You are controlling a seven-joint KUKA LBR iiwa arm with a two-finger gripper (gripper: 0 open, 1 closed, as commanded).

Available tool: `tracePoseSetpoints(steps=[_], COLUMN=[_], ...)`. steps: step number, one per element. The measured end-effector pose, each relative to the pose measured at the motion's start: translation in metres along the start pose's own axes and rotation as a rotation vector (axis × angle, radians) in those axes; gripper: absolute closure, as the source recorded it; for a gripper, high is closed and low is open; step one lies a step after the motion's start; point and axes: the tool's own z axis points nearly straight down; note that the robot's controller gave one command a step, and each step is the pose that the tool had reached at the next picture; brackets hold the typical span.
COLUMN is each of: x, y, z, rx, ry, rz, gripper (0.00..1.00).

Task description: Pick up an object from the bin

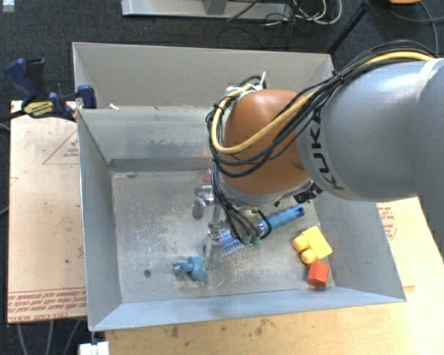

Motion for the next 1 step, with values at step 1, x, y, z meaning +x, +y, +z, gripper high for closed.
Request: tracePoseSetpoints(steps=[1], x=[0.0002], y=[-0.0260], z=[0.1153], rx=[0.002], ry=[0.006], rz=[-0.004], gripper=[0.00])
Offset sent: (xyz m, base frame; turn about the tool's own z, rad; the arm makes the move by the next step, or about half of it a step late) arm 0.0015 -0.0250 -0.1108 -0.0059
